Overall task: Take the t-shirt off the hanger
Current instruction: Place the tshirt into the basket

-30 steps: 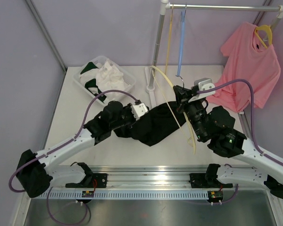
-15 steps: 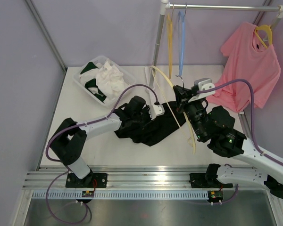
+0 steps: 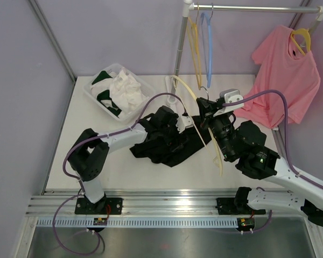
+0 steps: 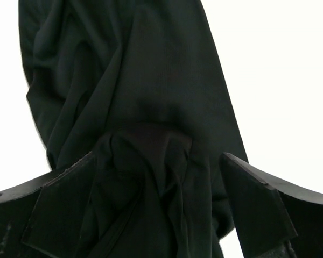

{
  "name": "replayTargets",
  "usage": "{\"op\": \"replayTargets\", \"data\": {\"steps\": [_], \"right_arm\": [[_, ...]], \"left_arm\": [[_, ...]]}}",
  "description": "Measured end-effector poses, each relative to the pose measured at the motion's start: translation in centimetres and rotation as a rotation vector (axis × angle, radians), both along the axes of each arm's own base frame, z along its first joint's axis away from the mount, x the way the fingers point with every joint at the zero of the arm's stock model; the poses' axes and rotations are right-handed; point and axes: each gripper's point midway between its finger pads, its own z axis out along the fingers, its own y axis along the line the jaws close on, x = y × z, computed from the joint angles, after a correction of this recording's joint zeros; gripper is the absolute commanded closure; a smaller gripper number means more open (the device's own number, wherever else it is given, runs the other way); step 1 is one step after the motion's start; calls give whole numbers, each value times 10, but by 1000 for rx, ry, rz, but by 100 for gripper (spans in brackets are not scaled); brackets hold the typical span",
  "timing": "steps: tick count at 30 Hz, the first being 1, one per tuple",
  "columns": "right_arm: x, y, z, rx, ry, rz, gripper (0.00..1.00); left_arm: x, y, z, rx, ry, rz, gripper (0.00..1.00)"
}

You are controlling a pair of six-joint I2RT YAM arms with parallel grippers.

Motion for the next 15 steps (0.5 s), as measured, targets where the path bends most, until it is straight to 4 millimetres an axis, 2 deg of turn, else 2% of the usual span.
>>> {"op": "replayTargets", "data": {"steps": [6, 15], "right_arm": [[2, 2, -4, -22, 2, -7, 100], [-4, -9, 1, 6, -6, 0, 100]], "left_arm": [[4, -23, -11, 39, 73, 44, 1], [-17, -21, -37, 149, 147, 115, 1]]}}
